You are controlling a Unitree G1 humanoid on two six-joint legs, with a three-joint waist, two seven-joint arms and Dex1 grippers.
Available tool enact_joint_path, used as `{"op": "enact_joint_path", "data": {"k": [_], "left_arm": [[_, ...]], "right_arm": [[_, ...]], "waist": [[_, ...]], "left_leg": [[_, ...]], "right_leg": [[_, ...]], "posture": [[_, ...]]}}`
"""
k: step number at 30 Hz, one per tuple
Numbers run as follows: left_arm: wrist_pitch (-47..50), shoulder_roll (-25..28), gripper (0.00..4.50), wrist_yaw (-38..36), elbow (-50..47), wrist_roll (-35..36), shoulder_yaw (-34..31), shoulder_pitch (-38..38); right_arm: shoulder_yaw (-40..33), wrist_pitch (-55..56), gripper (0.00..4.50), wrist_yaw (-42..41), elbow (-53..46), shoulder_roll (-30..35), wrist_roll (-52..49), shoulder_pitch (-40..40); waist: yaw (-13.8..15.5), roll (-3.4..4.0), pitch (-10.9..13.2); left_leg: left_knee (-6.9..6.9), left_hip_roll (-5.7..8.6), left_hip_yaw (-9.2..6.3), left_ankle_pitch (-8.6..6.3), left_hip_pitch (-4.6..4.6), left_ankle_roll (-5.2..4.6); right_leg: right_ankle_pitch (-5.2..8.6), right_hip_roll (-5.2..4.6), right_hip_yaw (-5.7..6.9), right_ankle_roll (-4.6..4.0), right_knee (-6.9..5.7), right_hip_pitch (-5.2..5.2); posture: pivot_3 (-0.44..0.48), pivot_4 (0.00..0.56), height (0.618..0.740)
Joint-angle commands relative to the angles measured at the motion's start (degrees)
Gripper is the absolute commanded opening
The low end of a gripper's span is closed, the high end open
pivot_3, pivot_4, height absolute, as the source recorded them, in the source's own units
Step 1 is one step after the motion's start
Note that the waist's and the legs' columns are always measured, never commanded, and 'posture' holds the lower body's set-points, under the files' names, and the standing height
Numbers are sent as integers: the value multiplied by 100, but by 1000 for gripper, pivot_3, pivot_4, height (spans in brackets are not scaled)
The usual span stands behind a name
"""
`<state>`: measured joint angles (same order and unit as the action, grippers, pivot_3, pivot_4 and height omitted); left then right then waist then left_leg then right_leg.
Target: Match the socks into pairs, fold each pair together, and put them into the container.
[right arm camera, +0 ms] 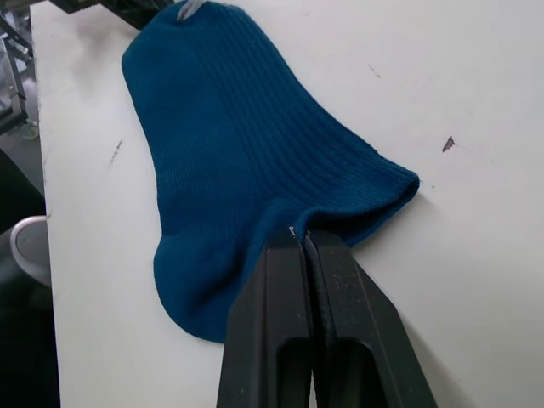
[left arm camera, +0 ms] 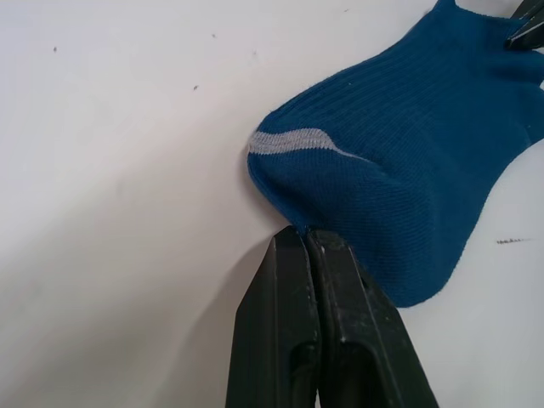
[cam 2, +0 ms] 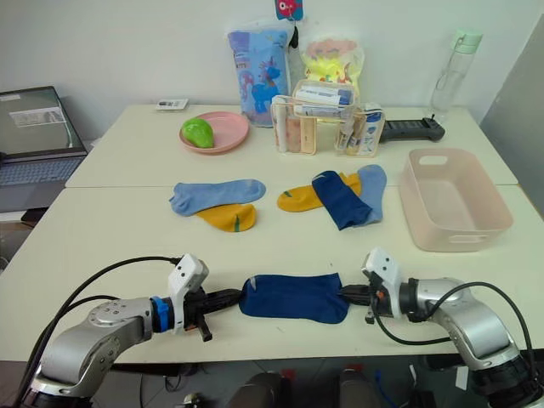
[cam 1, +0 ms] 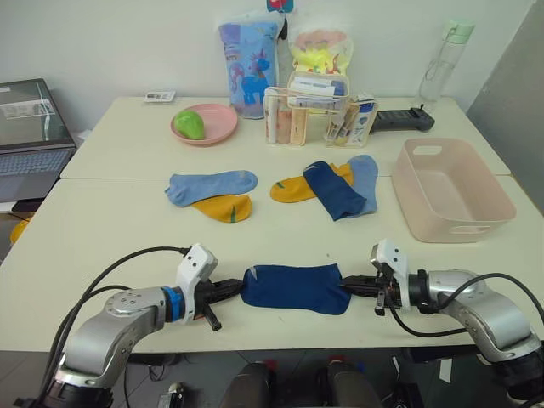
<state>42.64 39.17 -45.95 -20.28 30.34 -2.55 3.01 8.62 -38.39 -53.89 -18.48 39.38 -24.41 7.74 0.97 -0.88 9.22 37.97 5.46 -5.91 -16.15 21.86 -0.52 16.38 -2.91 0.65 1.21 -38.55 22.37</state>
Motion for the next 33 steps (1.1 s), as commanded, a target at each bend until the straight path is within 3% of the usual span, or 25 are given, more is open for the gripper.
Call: {"op": "enact_joint_path", "data": {"k": [1, 10, 11, 14, 17, 20, 26, 32, 33], "left_arm": [[137, 175, 12, -48, -234, 186, -334, 235], [35, 231, 12, -64, -182, 145, -329, 263], [4, 237, 3, -102, -193, 153, -327, 264], [-44, 230, 647, -107, -213, 155, -370, 303], [-81, 201, 1593, -95, -251, 272, -577, 321], [-117, 248, 2552, -160, -305, 516, -904, 173], [-571, 467, 2552, -538, -419, 394, -770, -306], [-1702, 169, 598, -908, -79, -535, 560, -779], [-1863, 58, 277, -908, 82, -690, 763, -849]], "right_arm": [[-88, -111, 0, 10, -280, -12, -179, 85], [57, 40, 0, 101, -56, 15, 107, 131], [28, 66, 219, 111, -29, 4, 116, 146], [-115, 122, 1075, 192, 40, -39, 99, 190], [-321, 266, 2144, 253, -3, 56, 122, 154], [-641, 305, 2157, 147, -225, 209, -64, 113], [-555, 461, 2157, 74, -428, 0, -223, 337], [510, 1479, 119, -16, 311, -623, 619, 741], [702, 1638, 0, -46, 477, -698, 789, 779]], "waist": [[0, 0, 0], [14, 0, 0], [14, 0, 0], [14, 0, 0], [15, 0, 0], [20, 0, 1], [13, 0, 1], [9, 0, 0], [9, 0, 0]], "left_leg": [[0, 0, 0, 0, 0, 0], [0, 0, 0, -1, 1, -1], [0, 0, 1, -1, 1, -1], [0, 0, 1, 0, 1, 0], [0, 0, 1, 0, 1, 0], [0, 0, -1, -1, 2, -1], [-1, 0, 1, 0, 1, 0], [-1, 1, 4, 12, 0, 22], [-1, 1, 5, 12, 1, 22]], "right_leg": [[0, 0, 0, 0, 0, 0], [0, 0, 0, 0, 1, -1], [0, 0, 0, 0, 1, -1], [0, 0, 0, 0, 1, 0], [0, 0, 0, 0, 1, -1], [0, 0, 0, 0, 1, 0], [0, 0, 1, 0, 2, 0], [0, 0, 0, 0, 7, -2], [0, 0, -1, 0, 7, -1]], "posture": [[0, 150, 740], [0, 150, 740], [0, 150, 740], [0, 150, 740], [0, 150, 740], [0, 150, 740], [0, 150, 740], [0, 150, 740], [0, 150, 740]]}}
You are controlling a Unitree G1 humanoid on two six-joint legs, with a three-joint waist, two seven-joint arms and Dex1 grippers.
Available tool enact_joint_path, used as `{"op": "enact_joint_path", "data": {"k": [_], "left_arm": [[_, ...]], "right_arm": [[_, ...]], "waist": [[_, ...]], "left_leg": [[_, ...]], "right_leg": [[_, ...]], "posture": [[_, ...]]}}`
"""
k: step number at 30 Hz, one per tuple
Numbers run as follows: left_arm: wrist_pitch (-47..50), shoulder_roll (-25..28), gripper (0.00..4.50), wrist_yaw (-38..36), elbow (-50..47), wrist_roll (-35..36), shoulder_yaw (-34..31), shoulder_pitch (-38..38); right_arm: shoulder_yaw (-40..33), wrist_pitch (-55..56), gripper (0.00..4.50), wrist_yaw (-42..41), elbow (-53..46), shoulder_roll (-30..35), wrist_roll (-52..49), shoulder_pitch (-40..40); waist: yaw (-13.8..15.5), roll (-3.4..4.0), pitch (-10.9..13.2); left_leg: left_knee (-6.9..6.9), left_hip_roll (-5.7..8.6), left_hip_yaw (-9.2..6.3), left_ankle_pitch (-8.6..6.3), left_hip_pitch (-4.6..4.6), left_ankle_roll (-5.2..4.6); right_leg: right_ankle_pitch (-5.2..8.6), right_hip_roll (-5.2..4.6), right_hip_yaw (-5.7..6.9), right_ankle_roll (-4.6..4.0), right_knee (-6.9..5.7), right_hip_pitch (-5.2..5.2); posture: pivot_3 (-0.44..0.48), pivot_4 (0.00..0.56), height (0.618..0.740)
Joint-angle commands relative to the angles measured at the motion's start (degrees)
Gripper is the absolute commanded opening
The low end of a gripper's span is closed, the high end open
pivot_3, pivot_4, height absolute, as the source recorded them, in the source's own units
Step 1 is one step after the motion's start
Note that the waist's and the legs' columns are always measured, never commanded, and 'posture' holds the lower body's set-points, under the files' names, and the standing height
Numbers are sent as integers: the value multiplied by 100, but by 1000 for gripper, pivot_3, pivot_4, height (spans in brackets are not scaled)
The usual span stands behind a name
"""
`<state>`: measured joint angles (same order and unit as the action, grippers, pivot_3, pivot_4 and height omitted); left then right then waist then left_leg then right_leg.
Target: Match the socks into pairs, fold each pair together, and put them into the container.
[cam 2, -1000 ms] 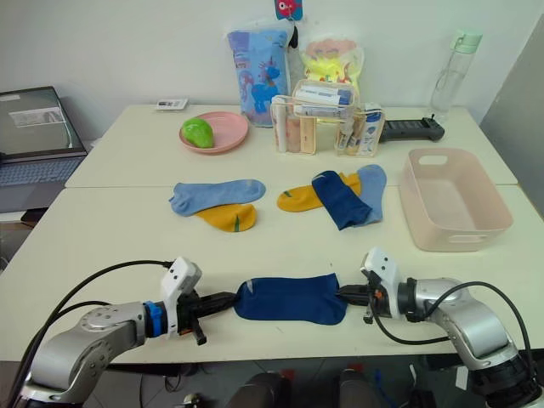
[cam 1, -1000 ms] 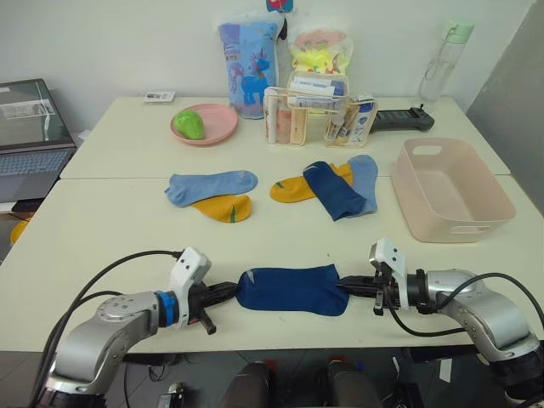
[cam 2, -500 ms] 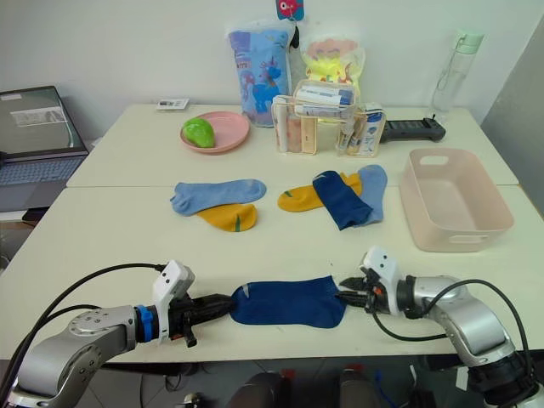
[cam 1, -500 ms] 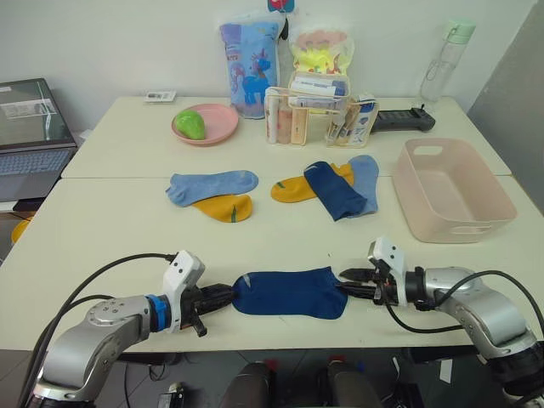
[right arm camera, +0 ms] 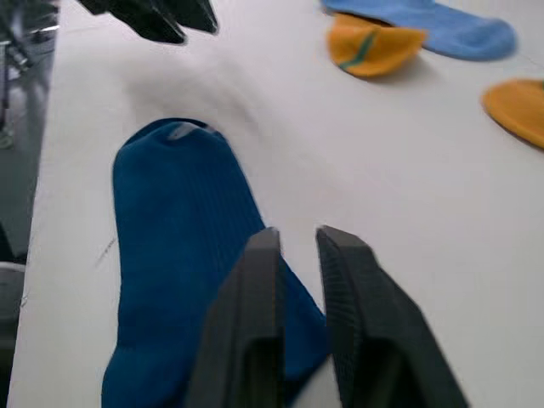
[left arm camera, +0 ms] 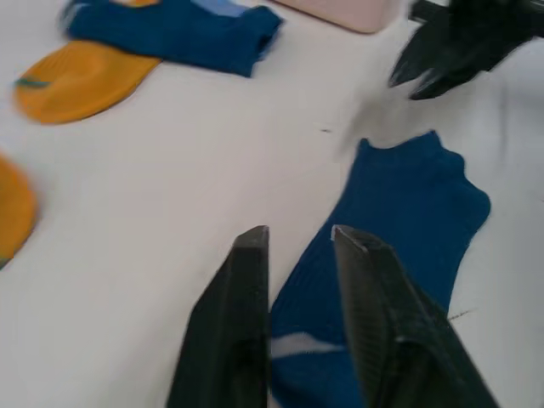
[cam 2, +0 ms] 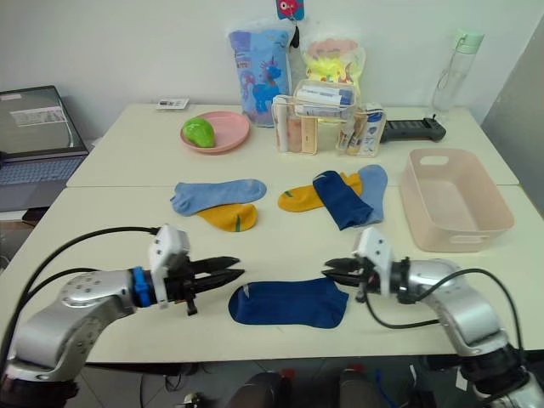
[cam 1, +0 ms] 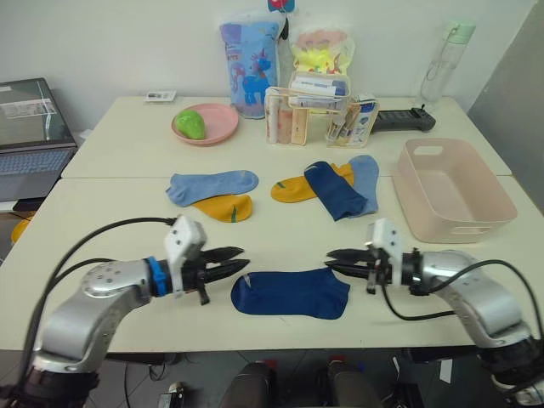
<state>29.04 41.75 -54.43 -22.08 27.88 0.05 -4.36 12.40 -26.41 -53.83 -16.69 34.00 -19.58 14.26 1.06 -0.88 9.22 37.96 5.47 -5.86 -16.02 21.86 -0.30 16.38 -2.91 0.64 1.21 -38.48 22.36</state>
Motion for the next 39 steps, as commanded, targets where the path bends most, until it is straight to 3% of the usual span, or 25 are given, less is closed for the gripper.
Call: {"op": "enact_joint_path", "data": {"k": [1, 5, 9, 15, 22, 28, 34, 37, 39], "left_arm": [[-633, -301, 10, -43, 413, -578, 655, -163], [-1369, -338, 10, -74, 1008, -1346, 1195, -179], [-1633, -419, 10, 1, 1438, -1580, 1253, -129], [-1636, -194, 10, -155, 1270, -1267, 811, 133], [-1582, -86, 10, -424, 848, -994, 628, 139], [-1695, 273, 10, -727, 876, -1388, 905, 334], [-2013, 477, 10, -764, 1209, -1720, 853, 475], [-1830, 467, 10, -797, 1181, -1411, 675, 513], [-1283, 443, 10, -857, 925, -819, 431, 515]], "right_arm": [[482, 586, 0, -73, 442, -213, 470, 148], [788, 1017, 0, -130, 860, -166, 956, 142], [813, 1445, 0, -295, 1106, 168, 1279, 9], [395, 1693, 0, -494, 1120, 608, 1114, -280], [-64, 750, 0, -592, 86, 322, -38, -229], [717, 1226, 0, -738, 312, 743, 1056, -483], [371, 1330, 0, -776, 363, 1203, 1085, -762], [172, 1078, 0, -813, 115, 1370, 900, -874], [-101, 856, 0, -775, -120, 1444, 674, -935]], "waist": [[0, 0, 0], [-1, 0, 0], [5, 1, -1], [8, -1, -4], [-2, -1, -2], [8, 2, 0], [23, 8, -7], [25, 8, -7], [24, 8, -7]], "left_leg": [[0, 0, -1, 1, 0, 1], [1, 1, -2, 1, 0, 2], [1, 1, -4, 1, -2, 0], [1, 0, -4, -1, -8, -3], [2, -1, -6, -11, -5, -20], [-1, 0, -5, -12, -4, -21], [1, 0, -5, -13, -7, -23], [0, -1, -5, -13, -8, -24], [0, -1, -5, -13, -7, -24]], "right_leg": [[0, 0, 0, 0, 1, -1], [0, 1, 0, 0, -3, 1], [0, 1, 3, 0, -2, -1], [0, 1, 2, 0, -3, -5], [0, 1, 3, 0, -5, -4], [0, 1, 3, 0, -1, -2], [0, 1, 2, 0, -1, -7], [0, 0, 2, 0, 0, -7], [0, 1, 3, 0, -1, -7]], "posture": [[0, 150, 740], [0, 150, 740], [0, 150, 740], [0, 150, 740], [0, 150, 740], [0, 150, 740], [0, 150, 740], [0, 150, 740], [0, 150, 740]]}}
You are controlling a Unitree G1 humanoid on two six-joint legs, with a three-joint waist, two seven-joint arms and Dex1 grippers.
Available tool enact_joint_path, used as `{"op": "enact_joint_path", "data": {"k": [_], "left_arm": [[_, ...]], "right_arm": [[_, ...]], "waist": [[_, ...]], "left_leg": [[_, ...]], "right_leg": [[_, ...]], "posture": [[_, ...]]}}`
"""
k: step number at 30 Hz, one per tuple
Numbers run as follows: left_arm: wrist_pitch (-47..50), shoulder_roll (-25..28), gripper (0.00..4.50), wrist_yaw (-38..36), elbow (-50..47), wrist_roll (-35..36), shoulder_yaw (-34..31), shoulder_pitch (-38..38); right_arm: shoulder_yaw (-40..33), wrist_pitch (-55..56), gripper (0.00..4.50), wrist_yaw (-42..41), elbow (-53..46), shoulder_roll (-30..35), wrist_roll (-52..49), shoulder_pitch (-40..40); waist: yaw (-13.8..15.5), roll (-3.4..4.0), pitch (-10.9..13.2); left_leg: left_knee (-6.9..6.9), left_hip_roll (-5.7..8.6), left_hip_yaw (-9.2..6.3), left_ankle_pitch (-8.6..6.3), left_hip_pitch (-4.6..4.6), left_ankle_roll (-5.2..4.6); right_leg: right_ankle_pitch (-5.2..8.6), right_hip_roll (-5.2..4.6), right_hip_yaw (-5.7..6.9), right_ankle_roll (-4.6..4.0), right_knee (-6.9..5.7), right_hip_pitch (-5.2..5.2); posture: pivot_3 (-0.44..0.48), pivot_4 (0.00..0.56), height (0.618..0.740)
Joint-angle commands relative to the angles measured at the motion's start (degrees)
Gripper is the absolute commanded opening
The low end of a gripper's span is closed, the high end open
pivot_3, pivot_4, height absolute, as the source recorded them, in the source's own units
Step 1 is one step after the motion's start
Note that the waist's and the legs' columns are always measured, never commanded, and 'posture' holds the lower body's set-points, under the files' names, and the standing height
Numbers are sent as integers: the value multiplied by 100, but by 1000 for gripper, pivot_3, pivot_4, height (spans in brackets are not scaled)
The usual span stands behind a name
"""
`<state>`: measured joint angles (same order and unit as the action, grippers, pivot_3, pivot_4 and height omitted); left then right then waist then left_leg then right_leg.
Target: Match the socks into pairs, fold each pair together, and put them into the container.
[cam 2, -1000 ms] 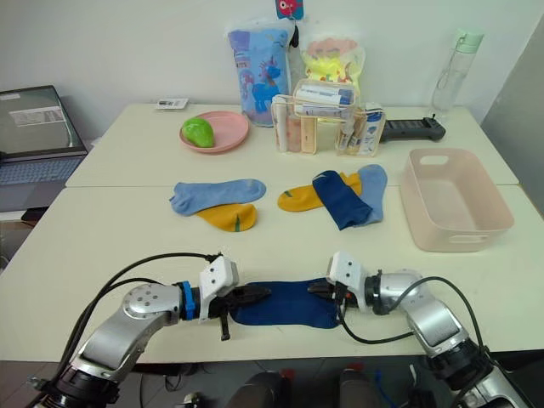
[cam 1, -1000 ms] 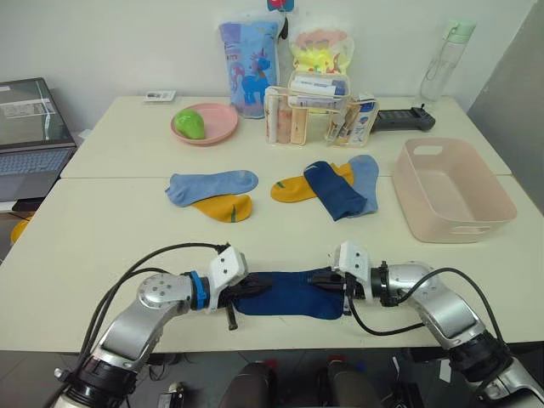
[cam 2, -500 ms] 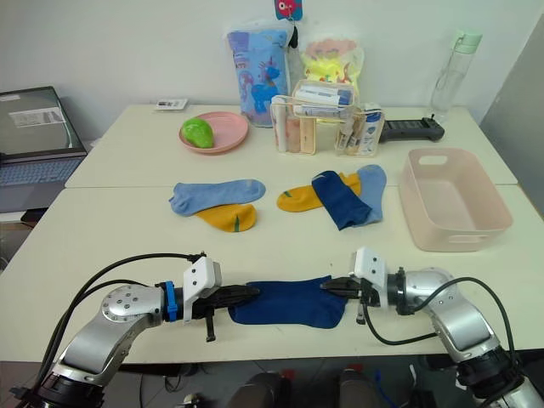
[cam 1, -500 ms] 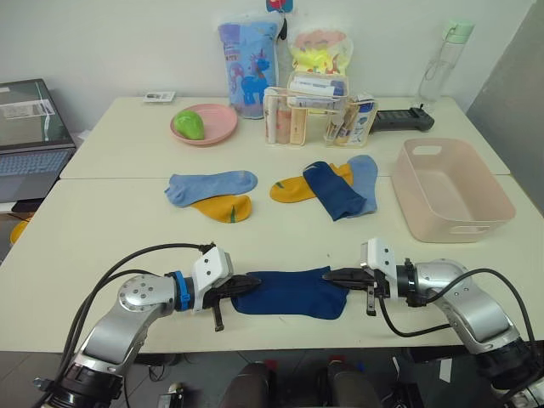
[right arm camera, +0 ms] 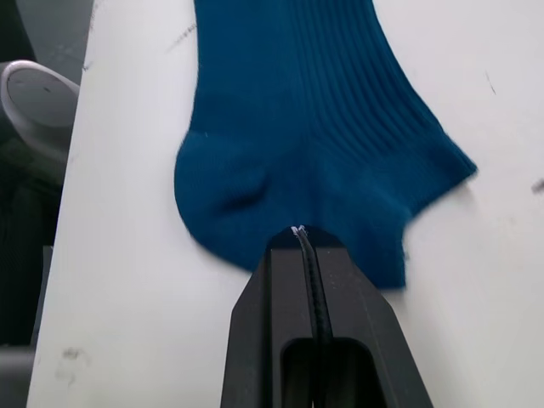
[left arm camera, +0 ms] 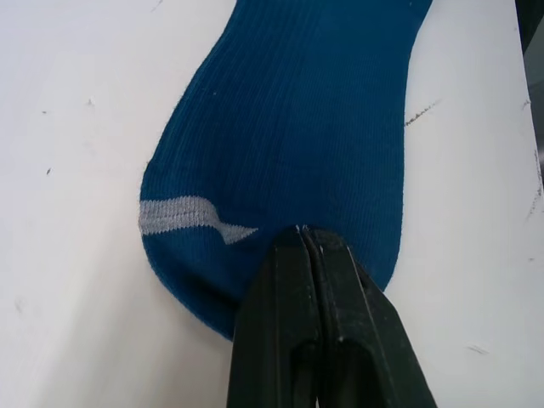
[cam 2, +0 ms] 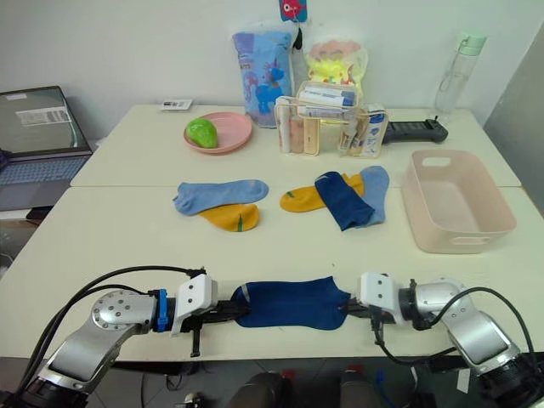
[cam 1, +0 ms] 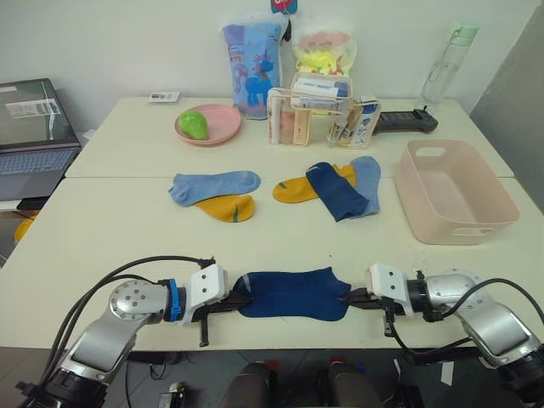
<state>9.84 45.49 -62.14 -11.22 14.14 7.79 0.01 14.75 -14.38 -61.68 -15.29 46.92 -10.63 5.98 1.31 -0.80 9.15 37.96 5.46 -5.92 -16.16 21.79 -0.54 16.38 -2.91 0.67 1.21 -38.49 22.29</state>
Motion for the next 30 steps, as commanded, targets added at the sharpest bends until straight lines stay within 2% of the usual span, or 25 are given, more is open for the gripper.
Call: {"op": "enact_joint_path", "data": {"k": [1, 4, 6, 8, 10, 12, 18, 22, 28, 30], "left_arm": [[906, 48, 10, -56, -326, 873, -521, 78], [1827, -61, 10, 268, -636, 1768, -1138, 13], [2238, -147, 0, 629, -597, 2153, -1676, -98], [2199, -263, 179, 943, -398, 2094, -1950, -156], [1772, -495, 576, 1417, 23, 1662, -2092, -191], [1397, -707, 1216, 1759, 323, 1290, -2102, -200], [722, -1089, 3238, 2055, 574, 738, -1912, -71], [481, -1128, 4465, 2098, 534, 522, -1888, -75], [791, -929, 4465, 1563, -94, 805, -1618, -420], [1001, -806, 4465, 1258, -460, 973, -1387, -694]], "right_arm": [[-593, -571, 0, 104, -438, 115, -480, -122], [-1214, -1303, 0, 567, -849, -170, -1124, -25], [-1601, -1628, 386, 1107, -936, -379, -1180, 124], [-1739, -1817, 925, 1586, -868, -481, -925, 201], [-1766, -1776, 1580, 2205, -612, -630, -465, 238], [-1720, -1684, 2300, 2479, -483, -738, -248, 191], [-1542, -1620, 4456, 2855, -314, -962, 119, 102], [-1470, -1628, 4500, 2950, -277, -1104, 212, 313], [-1065, -1021, 4500, 2734, 106, -960, 671, 812], [-830, -737, 4500, 2689, 469, -974, 916, 1200]], "waist": [[-1, -1, 2], [-2, -5, 7], [-6, -6, 8], [-6, -5, 8], [0, -4, 6], [3, -5, 7], [0, -6, 7], [-5, -6, 7], [-15, -6, 8], [-24, -6, 8]], "left_leg": [[0, 0, 0, 0, 1, 0], [1, 0, 0, 0, 7, 0], [1, -1, -5, 0, 7, 0], [1, -1, -5, 0, 6, 0], [0, 1, -4, 0, 5, 1], [0, 3, -2, 12, 6, 21], [0, 3, 1, 14, 8, 25], [0, 2, 1, 14, 7, 24], [1, 3, 1, 14, 7, 25], [1, 3, 2, 14, 6, 25]], "right_leg": [[0, 0, 1, 0, -1, 0], [0, 0, 0, 0, -3, 5], [0, 1, 3, 0, -4, 6], [0, 1, 4, 1, -7, 7], [1, 1, 3, 1, -3, 5], [1, 0, 2, 1, 0, 5], [0, 0, -1, 1, -2, 7], [0, 0, -1, 1, -6, 8], [0, 0, 1, 1, -5, 7], [0, 0, 0, 1, -5, 7]], "posture": [[0, 150, 740], [0, 150, 740], [0, 150, 740], [0, 150, 740], [0, 150, 740], [0, 150, 740], [0, 150, 740], [0, 150, 740], [0, 150, 740], [0, 150, 740]]}}
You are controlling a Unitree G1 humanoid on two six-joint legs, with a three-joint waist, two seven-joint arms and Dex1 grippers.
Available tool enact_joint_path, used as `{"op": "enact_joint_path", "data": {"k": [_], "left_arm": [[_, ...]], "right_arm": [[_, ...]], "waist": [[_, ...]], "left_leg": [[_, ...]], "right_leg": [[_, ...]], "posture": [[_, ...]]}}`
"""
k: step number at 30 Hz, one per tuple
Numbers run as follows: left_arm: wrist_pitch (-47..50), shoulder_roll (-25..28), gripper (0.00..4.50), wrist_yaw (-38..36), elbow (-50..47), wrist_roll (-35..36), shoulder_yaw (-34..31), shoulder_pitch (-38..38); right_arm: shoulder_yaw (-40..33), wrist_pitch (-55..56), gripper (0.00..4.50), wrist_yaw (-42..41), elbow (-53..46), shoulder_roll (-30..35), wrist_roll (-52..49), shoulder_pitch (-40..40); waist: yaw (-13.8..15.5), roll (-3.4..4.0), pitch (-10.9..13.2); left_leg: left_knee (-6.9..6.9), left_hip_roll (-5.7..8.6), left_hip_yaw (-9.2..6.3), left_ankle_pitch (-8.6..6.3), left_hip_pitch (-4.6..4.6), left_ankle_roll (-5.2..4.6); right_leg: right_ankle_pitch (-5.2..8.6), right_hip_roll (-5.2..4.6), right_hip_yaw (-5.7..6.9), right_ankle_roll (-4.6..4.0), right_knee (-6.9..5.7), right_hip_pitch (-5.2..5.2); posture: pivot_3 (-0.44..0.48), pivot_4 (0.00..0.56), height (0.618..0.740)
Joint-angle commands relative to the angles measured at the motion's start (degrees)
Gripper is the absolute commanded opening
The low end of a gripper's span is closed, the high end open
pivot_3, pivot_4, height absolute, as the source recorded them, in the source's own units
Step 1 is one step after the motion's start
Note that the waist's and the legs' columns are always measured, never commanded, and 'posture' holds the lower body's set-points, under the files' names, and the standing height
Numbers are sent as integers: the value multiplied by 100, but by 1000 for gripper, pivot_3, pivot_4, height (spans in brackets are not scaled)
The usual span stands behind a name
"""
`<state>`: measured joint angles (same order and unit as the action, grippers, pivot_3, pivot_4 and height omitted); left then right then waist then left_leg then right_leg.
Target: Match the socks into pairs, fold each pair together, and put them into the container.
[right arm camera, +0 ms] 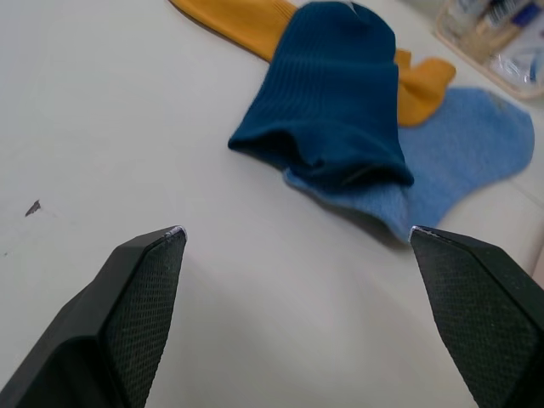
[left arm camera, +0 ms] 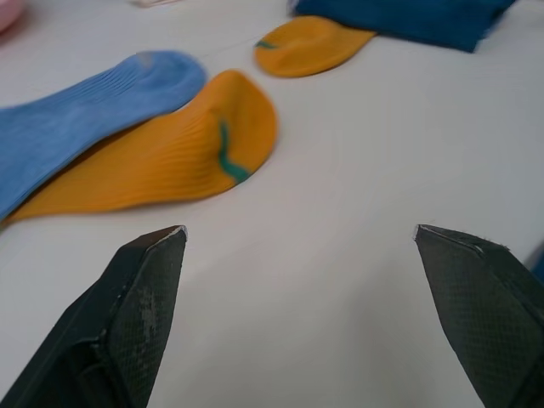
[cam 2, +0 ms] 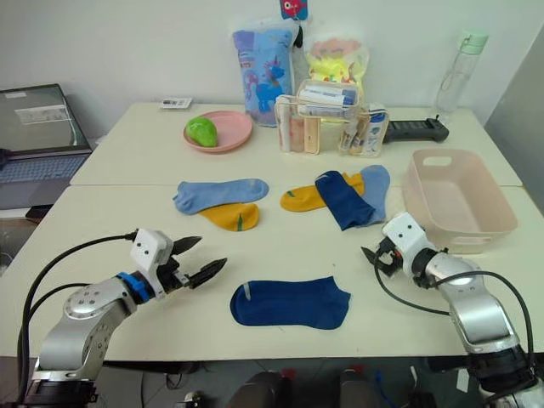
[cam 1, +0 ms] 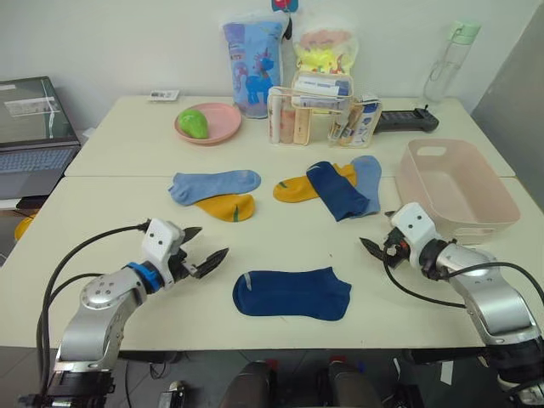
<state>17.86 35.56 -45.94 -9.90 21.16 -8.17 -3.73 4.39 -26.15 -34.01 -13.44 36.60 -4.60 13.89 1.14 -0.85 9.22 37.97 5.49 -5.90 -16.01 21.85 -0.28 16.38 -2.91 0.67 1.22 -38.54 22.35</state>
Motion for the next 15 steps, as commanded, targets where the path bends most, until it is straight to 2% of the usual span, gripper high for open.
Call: {"op": "enact_joint_path", "data": {"k": [1, 4, 7, 13, 15], "left_arm": [[294, 229, 4465, -459, -733, 342, 297, -444], [530, 251, 4465, -647, -1017, 497, 589, -890], [655, 95, 4465, -537, -1109, 551, 739, -1196], [562, -69, 4465, -437, -898, 391, 838, -1361], [510, -69, 4500, -458, -862, 355, 839, -1335]], "right_arm": [[301, 565, 4500, -95, 456, 53, 426, 569], [534, 879, 4500, -99, 1164, -41, 714, 1106], [639, 1050, 4500, -100, 1701, -184, 833, 1438], [472, 1032, 4500, -61, 2449, -620, 718, 1809], [431, 1115, 4119, -79, 2567, -621, 732, 1862]], "waist": [[-15, -1, 1], [-34, -1, 0], [-70, -1, 0], [-124, 0, 0], [-125, 0, 0]], "left_leg": [[0, 0, 1, 0, 0, 0], [1, 0, 3, 1, -1, 1], [0, -1, 4, 3, -1, 5], [2, -1, 4, 7, -1, 10], [1, -2, 4, 7, -1, 11]], "right_leg": [[0, 0, 0, 0, -1, 1], [0, 0, 0, 0, -4, 0], [0, 1, -1, -1, -4, 2], [0, 3, -2, -1, -7, 3], [0, 3, -3, -1, -8, 4]], "posture": [[0, 150, 740], [0, 150, 740], [0, 150, 740], [0, 150, 740], [0, 150, 740]]}}
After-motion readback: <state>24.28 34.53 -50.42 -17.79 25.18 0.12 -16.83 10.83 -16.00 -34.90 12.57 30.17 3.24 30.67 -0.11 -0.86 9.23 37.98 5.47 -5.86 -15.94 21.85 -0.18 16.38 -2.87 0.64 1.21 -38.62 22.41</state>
